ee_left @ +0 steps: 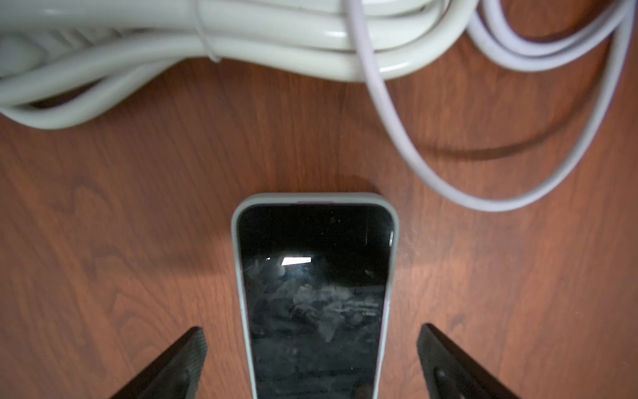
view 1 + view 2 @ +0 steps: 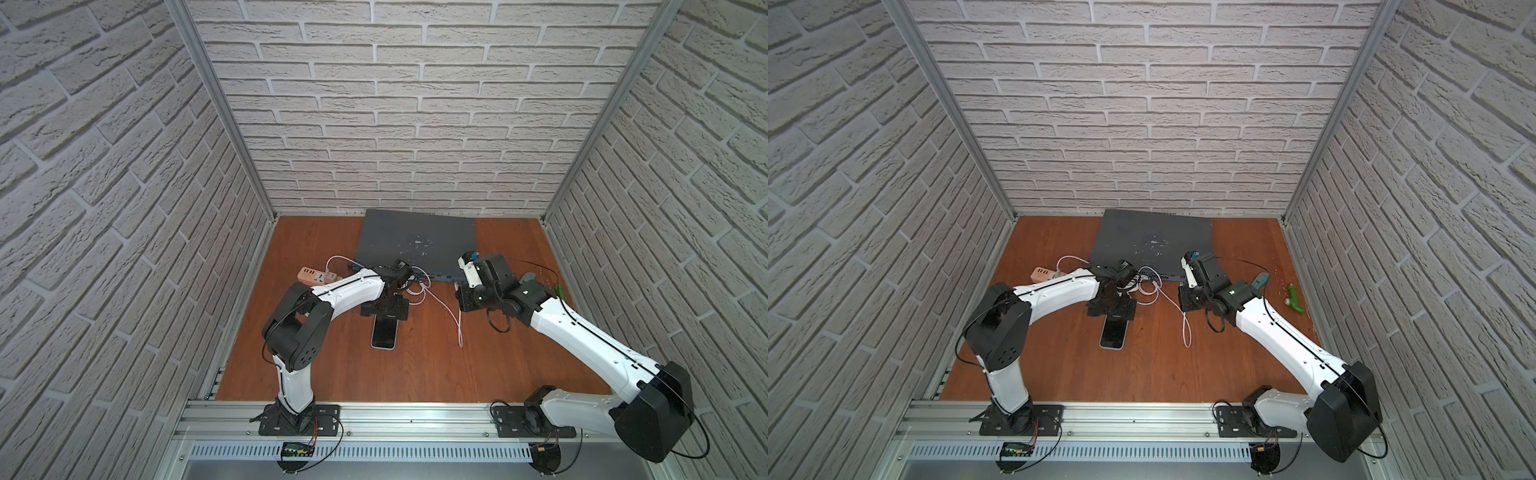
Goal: Plug the charging cable into the phone
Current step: Pick up the phone at the center of the board.
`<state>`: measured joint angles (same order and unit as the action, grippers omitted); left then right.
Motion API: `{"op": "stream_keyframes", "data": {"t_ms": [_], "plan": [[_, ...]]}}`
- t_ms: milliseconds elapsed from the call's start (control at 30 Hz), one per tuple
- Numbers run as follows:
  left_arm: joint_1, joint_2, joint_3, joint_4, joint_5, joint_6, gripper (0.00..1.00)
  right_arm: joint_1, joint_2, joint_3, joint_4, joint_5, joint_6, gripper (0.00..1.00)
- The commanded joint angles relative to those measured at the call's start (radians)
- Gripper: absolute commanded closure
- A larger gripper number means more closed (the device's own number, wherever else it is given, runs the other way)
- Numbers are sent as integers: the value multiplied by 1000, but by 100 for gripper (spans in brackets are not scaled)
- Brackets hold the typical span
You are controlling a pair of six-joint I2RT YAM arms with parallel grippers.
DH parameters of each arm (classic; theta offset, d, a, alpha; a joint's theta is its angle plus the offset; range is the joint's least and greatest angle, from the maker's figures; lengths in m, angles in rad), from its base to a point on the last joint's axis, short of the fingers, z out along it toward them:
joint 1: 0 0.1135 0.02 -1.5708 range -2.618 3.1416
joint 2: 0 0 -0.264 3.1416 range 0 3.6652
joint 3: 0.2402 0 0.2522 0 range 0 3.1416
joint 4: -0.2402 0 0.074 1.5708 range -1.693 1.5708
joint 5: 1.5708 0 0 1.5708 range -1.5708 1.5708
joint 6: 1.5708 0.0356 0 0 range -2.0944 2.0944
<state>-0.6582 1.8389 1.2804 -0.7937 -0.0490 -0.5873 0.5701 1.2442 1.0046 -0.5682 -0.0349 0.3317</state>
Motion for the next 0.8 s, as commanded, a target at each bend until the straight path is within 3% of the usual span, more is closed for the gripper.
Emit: {"op": "stream_keyframes", "data": {"t_ms": [0,767], "plan": [[4,24,22,10,18,22,2,-3,-2,-17,18,-5,-11,97],[21,99,16,29,49,36,2,-3,-19,-33,25,0,-8,97]]}}
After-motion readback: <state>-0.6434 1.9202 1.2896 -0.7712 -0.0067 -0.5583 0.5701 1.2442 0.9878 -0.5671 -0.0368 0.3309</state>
